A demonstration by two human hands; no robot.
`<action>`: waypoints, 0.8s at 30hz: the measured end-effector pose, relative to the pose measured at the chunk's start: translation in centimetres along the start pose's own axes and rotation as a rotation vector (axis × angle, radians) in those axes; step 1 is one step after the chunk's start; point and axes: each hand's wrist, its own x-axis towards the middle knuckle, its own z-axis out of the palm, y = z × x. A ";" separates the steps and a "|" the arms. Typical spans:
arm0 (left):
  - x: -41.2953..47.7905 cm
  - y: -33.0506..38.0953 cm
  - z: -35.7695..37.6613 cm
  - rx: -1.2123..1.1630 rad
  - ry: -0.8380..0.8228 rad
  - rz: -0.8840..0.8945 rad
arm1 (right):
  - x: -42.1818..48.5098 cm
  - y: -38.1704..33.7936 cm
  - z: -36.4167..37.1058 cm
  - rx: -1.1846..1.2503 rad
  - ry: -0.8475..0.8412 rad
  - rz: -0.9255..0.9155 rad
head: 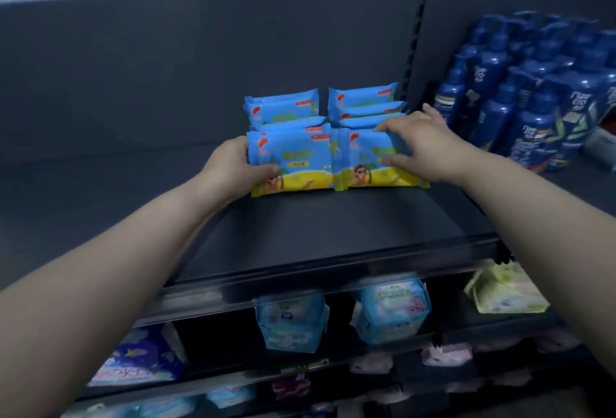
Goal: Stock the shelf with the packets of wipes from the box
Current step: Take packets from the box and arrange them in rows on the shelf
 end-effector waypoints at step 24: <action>-6.3 8.9 11.8 0.603 0.097 0.610 | -12.7 1.6 -1.7 0.060 0.263 0.076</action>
